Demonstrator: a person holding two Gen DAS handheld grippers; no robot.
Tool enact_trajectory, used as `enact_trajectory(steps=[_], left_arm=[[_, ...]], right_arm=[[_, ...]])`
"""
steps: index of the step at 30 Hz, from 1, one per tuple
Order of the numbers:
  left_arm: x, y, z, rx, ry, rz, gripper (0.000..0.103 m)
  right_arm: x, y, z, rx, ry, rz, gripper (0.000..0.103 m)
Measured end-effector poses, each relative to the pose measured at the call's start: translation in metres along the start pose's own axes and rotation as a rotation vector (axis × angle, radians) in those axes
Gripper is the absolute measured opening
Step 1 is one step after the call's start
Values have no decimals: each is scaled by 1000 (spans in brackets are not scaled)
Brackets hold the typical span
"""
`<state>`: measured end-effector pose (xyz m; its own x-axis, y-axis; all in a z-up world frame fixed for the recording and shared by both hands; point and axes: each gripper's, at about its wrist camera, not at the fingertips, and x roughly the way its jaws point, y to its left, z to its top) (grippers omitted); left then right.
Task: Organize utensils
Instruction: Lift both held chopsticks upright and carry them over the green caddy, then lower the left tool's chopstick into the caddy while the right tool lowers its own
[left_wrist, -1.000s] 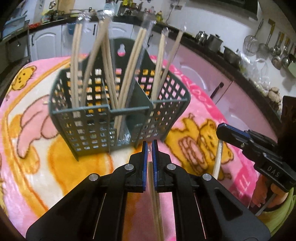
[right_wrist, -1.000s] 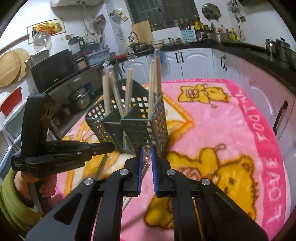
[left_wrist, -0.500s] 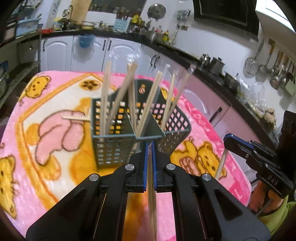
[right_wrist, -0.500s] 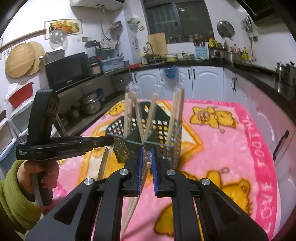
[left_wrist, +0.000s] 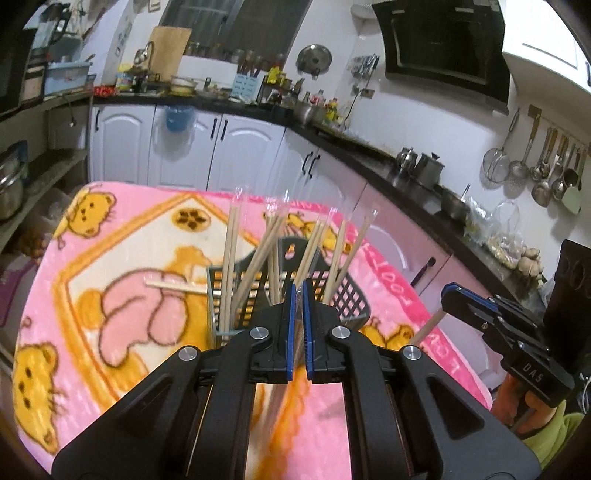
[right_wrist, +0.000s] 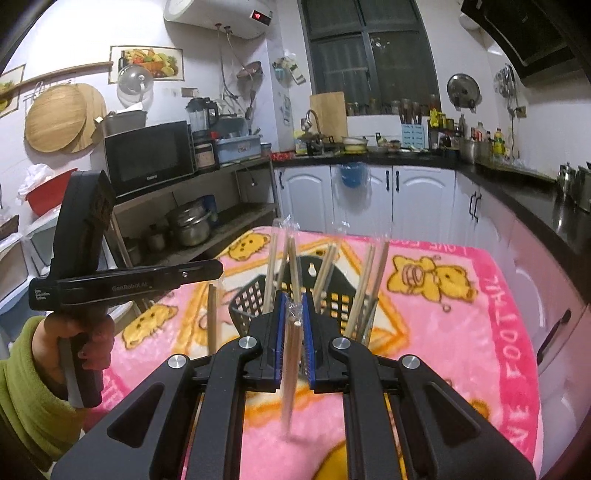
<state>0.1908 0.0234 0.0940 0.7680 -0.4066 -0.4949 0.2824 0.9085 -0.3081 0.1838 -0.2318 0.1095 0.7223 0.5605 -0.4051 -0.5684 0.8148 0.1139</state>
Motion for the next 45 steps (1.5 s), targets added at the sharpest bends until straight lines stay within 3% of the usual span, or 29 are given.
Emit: enact_trajectory(steps=[25,45], left_arm=[[-39,-40,65,97,-176,-56,2],[-49,-38,103,77,-259,-64,2]], right_arm=[[-18,3,52,-29,-153,5,9],[-25,-11,91,-15,-260,-32,9]])
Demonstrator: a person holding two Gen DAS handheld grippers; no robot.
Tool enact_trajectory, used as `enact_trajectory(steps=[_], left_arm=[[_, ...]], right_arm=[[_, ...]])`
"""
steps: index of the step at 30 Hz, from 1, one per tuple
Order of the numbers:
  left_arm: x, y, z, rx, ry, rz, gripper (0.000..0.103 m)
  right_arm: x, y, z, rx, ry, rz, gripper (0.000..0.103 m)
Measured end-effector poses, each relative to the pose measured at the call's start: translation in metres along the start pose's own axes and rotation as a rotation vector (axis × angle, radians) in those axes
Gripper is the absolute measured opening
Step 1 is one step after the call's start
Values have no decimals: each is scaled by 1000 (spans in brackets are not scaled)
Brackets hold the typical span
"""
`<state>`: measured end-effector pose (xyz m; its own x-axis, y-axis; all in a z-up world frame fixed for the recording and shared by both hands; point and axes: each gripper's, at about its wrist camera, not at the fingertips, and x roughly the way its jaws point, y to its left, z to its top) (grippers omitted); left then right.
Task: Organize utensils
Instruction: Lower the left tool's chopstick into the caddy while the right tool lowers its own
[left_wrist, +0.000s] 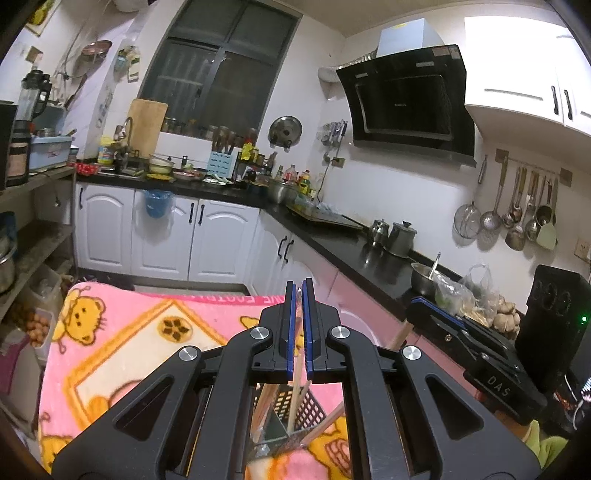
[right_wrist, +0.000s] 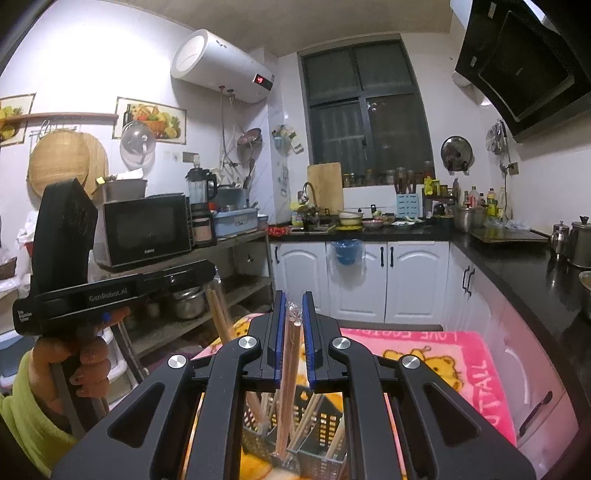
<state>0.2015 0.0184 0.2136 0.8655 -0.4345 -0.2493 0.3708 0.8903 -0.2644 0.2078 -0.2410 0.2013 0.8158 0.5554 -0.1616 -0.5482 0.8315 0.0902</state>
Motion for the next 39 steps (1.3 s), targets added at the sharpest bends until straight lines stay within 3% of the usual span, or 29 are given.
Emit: enact_trajectory(steps=[8,16,39], left_arm=[[9,5,5,11,-3,37,2],[20,15,-4,-1,20,64,2],[54,41,-61,-46,151,91,2]], right_arm=[[6,-7,11,-10,-39,-57,9],[24,-16,6,-22,-17,-98,9],[69,-26,-58,49,123,-135,10]])
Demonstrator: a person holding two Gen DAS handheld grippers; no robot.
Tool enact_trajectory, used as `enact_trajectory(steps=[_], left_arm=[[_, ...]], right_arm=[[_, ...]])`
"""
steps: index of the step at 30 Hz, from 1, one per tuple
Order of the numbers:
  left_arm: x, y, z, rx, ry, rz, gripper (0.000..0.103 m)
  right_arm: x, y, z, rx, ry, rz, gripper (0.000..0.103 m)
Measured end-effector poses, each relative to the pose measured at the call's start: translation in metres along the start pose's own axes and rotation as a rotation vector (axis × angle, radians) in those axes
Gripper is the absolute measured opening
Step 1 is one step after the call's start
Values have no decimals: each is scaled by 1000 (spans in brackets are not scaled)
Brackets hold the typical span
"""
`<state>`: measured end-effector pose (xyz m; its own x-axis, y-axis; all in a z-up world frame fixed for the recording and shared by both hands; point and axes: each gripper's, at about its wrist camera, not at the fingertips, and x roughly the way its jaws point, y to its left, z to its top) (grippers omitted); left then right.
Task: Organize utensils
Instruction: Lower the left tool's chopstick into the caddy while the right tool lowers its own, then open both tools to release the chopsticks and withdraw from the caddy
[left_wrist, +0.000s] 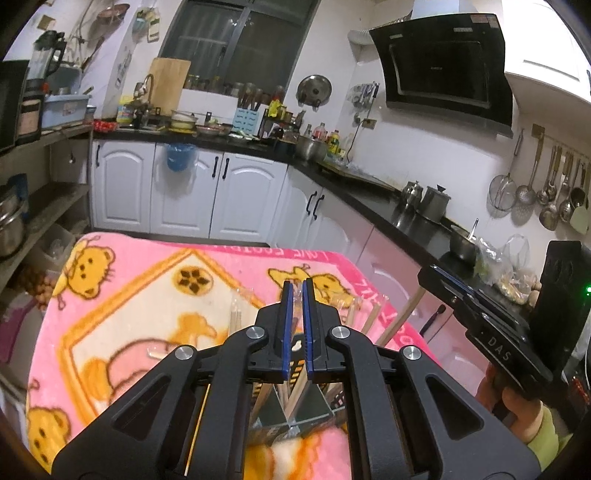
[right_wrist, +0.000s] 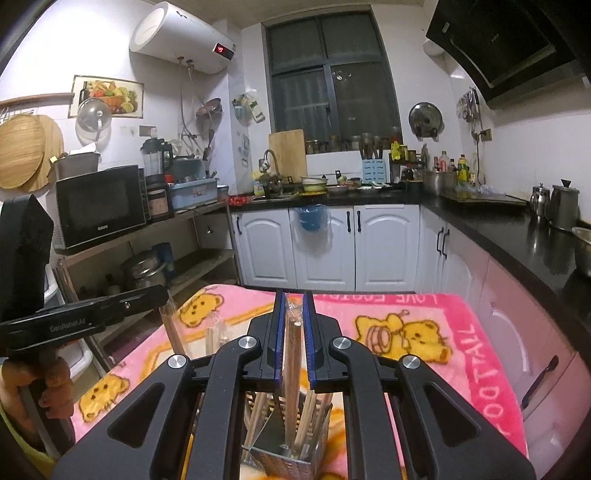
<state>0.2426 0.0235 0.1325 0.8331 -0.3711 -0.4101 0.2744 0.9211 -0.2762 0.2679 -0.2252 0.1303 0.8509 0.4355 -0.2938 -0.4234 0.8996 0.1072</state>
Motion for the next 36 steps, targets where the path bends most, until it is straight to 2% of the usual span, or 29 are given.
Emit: enact_trajectory(steps=[4,6,10,11,12,16,18,22,28,32,36], left_arm=[[1,4,-5,-6,5,12,5],[0,5,-7,-7,2,24,11],[-5,7,-10,-7,-4,43,20],[-7,8,-11,-7,-5,50,23],[-8,8,-12,-7,-6,53,26],[-13,11,-18,-6,-6,67,40],[-16,11,-21,-5,-4,74,45],[-23,13,-27,-11,-6,86,58],[-38,10,-39,-18,-15,91,76],[-46,8,-47,-8,-16,122,92],[-54,8,-58,-12,-24,148,92]], right_arm=[[-1,0,-4,4,14,-2,15],[-2,-2,-6,10,13,-10,21],[-6,-6,-10,25,21,-13,22],[-7,-6,-10,27,22,-14,25],[-10,-6,-11,28,21,-17,29],[-16,-7,-15,27,29,-18,33],[-20,-8,-18,29,33,-15,43],[-29,-7,-22,21,37,-18,49],[-43,0,-33,-6,42,-34,64],[-52,3,-41,-12,44,-31,71],[-62,7,-51,-14,42,-27,80]])
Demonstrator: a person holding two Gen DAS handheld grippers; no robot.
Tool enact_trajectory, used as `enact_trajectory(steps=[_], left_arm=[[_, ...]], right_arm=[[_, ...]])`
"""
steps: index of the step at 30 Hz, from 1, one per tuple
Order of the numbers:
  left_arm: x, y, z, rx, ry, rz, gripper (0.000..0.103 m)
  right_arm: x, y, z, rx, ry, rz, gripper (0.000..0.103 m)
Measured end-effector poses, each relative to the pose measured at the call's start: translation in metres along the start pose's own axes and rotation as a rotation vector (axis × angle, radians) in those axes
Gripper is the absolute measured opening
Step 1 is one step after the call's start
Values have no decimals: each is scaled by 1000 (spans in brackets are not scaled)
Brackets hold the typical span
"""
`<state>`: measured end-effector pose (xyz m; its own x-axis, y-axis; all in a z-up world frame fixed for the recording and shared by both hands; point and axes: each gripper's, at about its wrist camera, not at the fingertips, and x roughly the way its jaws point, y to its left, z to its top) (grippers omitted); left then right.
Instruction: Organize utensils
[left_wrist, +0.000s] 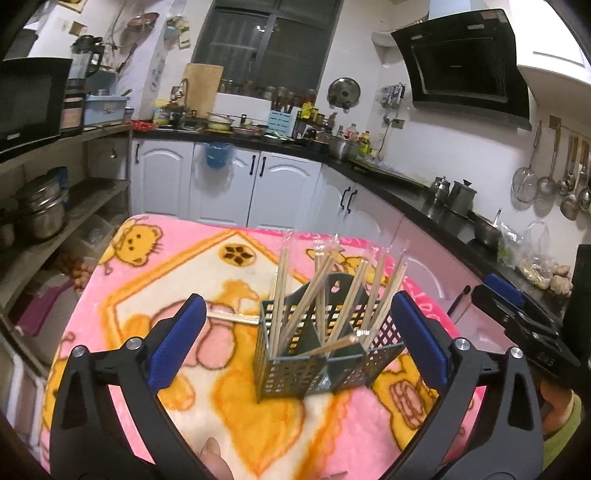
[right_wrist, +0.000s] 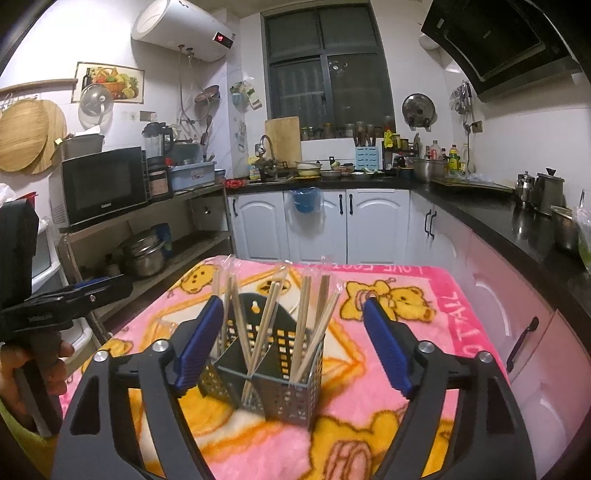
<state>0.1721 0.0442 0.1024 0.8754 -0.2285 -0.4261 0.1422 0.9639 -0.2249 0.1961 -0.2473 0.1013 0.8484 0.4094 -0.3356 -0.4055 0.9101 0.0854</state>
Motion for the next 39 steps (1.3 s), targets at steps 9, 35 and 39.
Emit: enact_trajectory(steps=[9,35,39], left_arm=[[-8,-5,-25,18,25,52,92],[-5,-13,-108,36,53,34,92],[-6,-16,-116,52,32,49,92]], right_arm=[[-10,5,-23,-2,28,13,91],[-18,28,-94,-61,108,34,96],[-18,33,-105,-90,121,7,96]])
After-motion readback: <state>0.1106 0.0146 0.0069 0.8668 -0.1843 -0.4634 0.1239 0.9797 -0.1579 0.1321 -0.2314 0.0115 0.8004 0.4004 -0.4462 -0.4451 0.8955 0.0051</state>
